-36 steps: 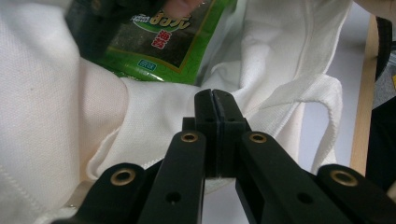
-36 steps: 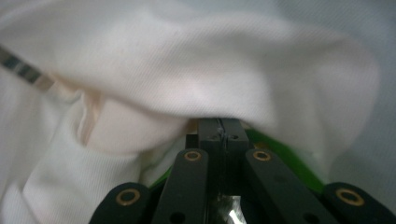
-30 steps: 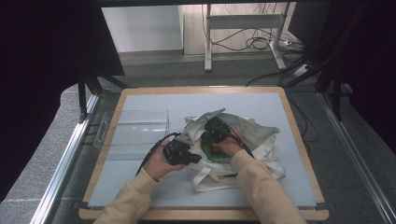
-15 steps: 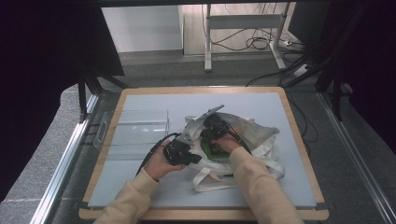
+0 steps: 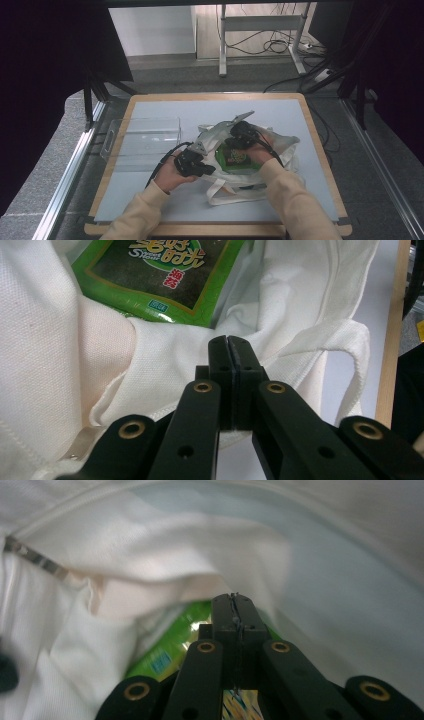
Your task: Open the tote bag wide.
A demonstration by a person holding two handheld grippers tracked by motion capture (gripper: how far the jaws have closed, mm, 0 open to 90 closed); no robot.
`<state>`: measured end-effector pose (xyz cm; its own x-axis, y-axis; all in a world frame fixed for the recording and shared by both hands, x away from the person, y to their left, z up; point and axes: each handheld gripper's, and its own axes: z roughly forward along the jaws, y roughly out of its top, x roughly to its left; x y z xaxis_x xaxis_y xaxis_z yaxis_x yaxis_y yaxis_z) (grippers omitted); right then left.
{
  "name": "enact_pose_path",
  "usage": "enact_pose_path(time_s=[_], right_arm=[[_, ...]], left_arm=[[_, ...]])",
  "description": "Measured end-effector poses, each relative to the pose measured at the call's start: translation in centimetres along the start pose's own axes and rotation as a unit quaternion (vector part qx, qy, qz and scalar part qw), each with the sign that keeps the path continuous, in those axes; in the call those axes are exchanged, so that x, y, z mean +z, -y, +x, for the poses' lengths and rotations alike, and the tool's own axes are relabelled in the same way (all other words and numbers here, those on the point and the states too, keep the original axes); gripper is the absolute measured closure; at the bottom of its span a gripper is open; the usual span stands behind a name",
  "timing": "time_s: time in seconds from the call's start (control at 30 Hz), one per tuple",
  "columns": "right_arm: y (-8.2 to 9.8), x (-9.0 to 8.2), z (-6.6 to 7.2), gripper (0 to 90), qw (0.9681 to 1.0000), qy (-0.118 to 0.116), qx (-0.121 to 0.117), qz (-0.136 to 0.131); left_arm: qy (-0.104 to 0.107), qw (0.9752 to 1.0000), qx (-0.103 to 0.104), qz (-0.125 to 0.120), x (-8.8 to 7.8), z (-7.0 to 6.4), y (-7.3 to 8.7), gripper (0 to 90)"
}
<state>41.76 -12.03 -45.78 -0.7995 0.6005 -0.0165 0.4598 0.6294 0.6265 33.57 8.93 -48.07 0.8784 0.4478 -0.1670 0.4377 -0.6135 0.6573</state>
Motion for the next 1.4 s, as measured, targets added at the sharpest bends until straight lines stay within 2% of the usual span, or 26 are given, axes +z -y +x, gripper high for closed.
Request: enact_pose_path(time_s=[0.13,0.2,0.37,0.63,0.8,0.93,0.97,1.23,1.4], right_arm=[[1.0,-1.8,-1.0,88.7,0.9998,0.017,0.002,-0.001],[1.5,-2.4,-1.6,88.7,0.9996,0.027,0.011,0.003],[2.4,-3.3,-2.8,88.7,0.9988,0.045,0.019,0.006],[3.0,-2.6,-4.1,88.7,0.9969,0.071,0.022,0.025],[3.3,-2.0,-5.0,88.7,0.9935,0.104,0.022,0.039],[3.5,-1.4,-6.2,88.7,0.9916,0.119,0.033,0.038],[3.5,-1.3,-6.4,88.7,0.9917,0.115,0.043,0.035],[2.8,-0.1,-7.5,88.7,0.9909,0.113,0.059,0.044],[2.8,0.7,-8.2,88.7,0.9896,0.107,0.082,0.050]], left_arm=[[0.000,1.0000,-0.007,-0.004,0.0,-0.1,0.0,89.8],[0.001,0.9999,-0.009,-0.004,0.0,0.0,0.0,89.8],[0.003,0.9999,-0.011,-0.006,0.1,0.0,0.0,89.8],[0.002,0.9999,-0.010,-0.004,0.0,0.1,0.1,89.8],[0.002,0.9999,-0.011,-0.004,-0.1,0.1,0.1,89.8],[0.002,0.9999,-0.012,-0.007,-0.1,0.1,0.1,89.9],[0.003,0.9999,-0.012,-0.006,-0.1,0.1,0.1,89.8],[0.003,0.9999,-0.012,-0.005,-0.1,0.1,0.2,89.9],[0.002,0.9999,-0.012,-0.004,-0.1,0.1,0.2,89.8]])
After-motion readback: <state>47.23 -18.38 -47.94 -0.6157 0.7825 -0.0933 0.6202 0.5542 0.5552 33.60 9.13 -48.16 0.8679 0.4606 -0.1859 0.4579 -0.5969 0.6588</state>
